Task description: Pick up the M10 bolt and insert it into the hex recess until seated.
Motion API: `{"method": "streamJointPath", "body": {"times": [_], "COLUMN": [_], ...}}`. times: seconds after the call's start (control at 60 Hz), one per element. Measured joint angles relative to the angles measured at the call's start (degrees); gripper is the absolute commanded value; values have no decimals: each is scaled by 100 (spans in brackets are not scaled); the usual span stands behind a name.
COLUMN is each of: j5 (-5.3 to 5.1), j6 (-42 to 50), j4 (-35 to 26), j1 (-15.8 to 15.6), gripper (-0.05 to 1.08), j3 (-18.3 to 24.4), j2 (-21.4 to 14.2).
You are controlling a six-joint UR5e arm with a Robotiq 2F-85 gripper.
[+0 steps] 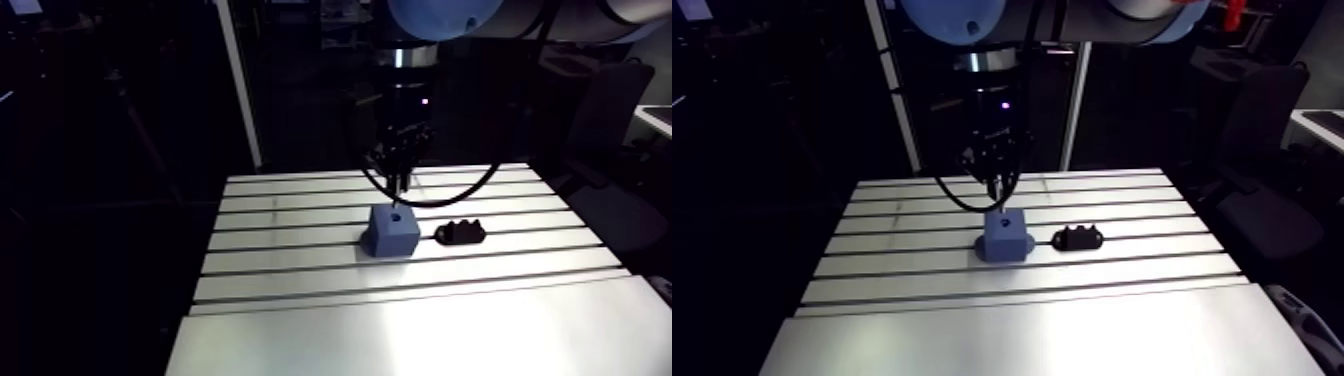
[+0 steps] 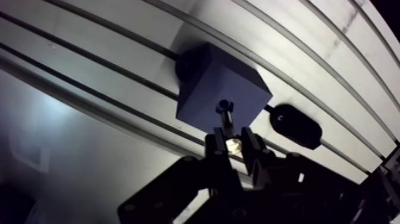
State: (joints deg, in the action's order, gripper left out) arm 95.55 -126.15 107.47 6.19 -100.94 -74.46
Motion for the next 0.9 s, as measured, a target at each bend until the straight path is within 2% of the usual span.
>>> {"method": "streamJointPath", "body": {"times": [0.9], "j5": [10], "j6": [-402], "j4": [186], "j1": [19], "gripper": [104], "j3": [-11], "j2": [102]}}
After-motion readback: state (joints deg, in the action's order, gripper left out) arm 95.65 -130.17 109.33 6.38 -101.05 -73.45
